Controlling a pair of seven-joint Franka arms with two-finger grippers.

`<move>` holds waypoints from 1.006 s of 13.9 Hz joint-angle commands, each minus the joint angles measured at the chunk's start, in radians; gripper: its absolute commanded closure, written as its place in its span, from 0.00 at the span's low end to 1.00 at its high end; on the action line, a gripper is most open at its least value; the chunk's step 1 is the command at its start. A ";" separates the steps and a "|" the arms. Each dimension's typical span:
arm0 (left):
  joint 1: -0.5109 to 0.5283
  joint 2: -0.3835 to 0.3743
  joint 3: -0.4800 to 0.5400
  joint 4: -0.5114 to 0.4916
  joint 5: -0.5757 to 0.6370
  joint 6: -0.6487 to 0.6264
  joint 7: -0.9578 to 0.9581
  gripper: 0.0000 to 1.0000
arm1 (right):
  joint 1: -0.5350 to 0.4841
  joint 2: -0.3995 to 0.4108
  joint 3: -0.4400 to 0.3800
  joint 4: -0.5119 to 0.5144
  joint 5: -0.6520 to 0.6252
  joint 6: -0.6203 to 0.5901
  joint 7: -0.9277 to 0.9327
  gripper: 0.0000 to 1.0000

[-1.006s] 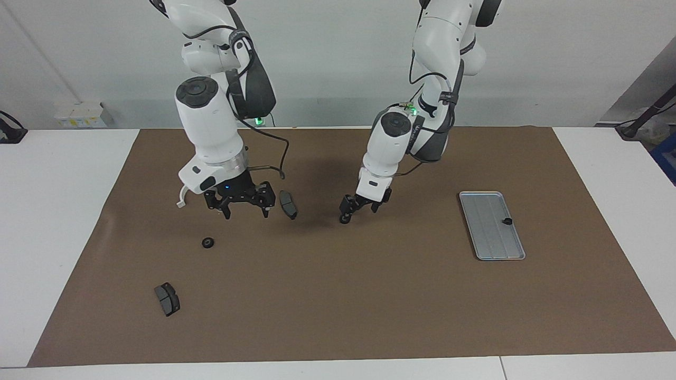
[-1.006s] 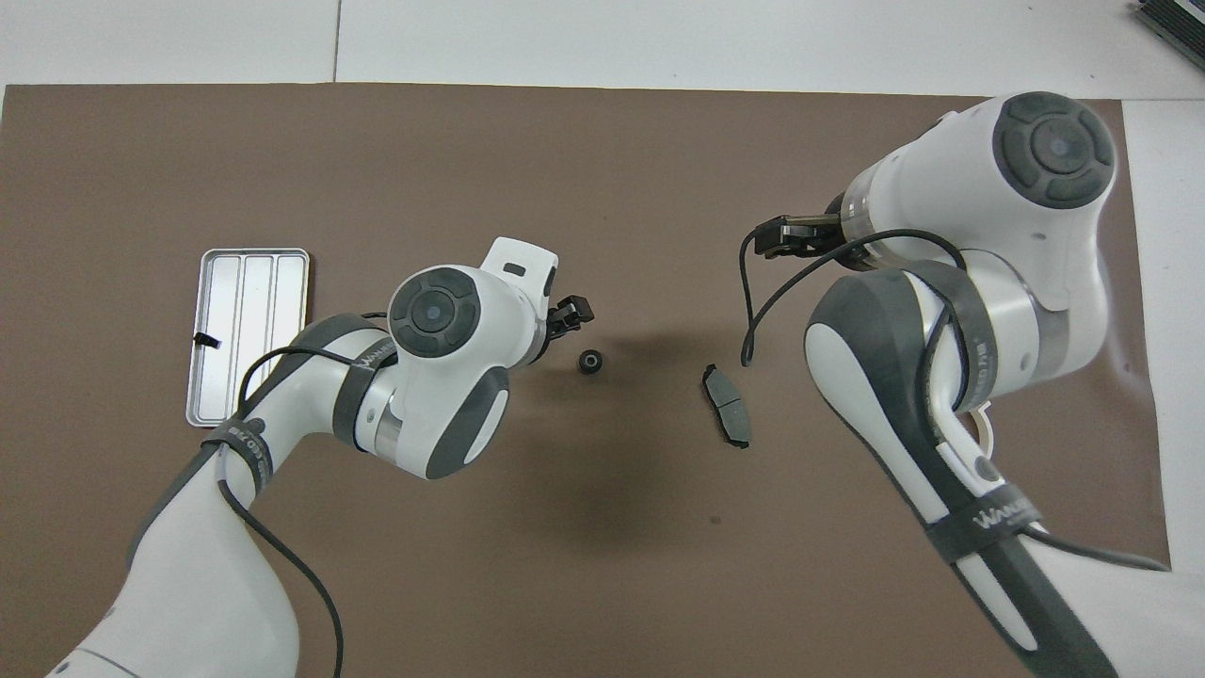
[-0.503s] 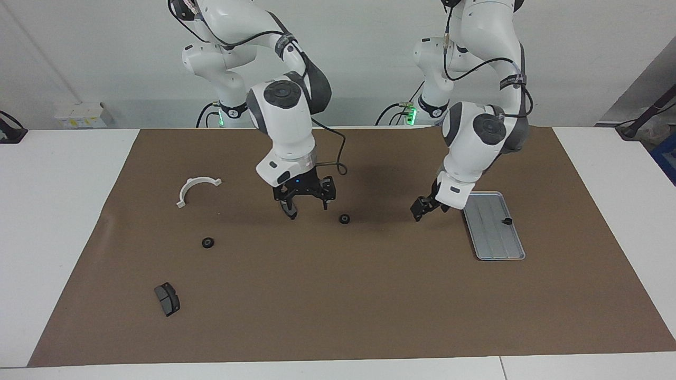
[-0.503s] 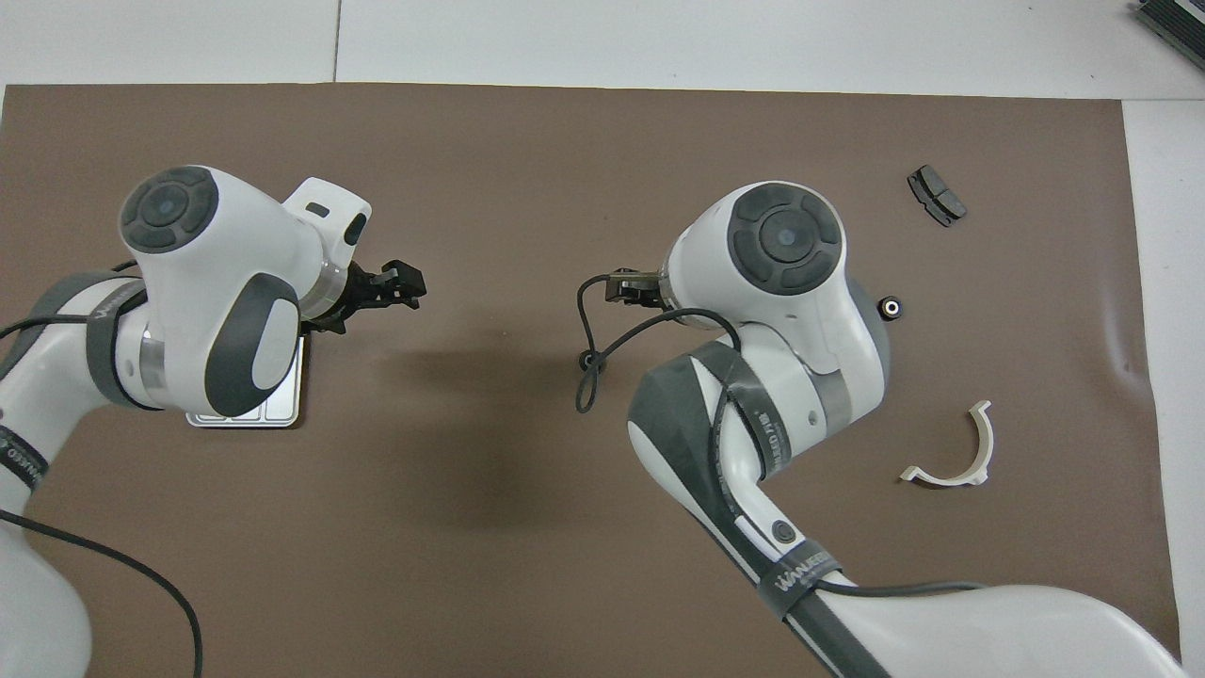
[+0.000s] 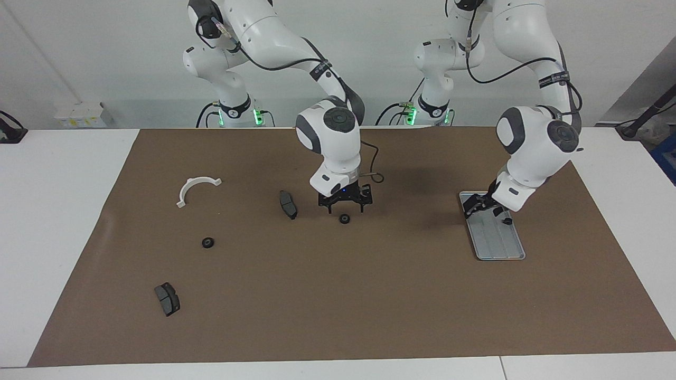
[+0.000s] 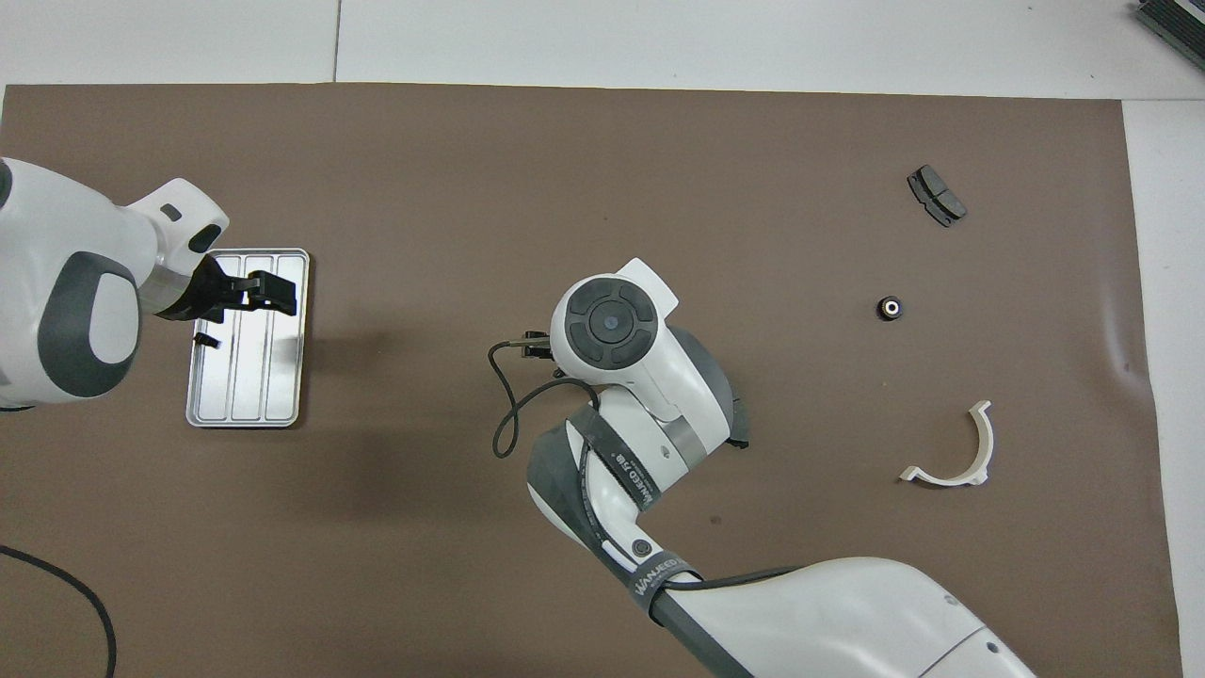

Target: Place bearing gear from tray to pile

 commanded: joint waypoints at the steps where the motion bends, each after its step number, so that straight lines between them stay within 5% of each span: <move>1: 0.072 -0.006 -0.011 -0.017 0.004 0.012 0.142 0.05 | 0.019 0.032 -0.001 0.012 -0.027 0.015 0.029 0.08; 10: 0.130 0.046 -0.009 -0.055 0.048 0.139 0.251 0.31 | 0.012 0.041 -0.003 -0.028 -0.104 0.048 0.033 0.27; 14: 0.130 0.050 -0.009 -0.058 0.089 0.147 0.251 0.31 | 0.010 0.041 -0.003 -0.032 -0.104 0.063 0.032 0.37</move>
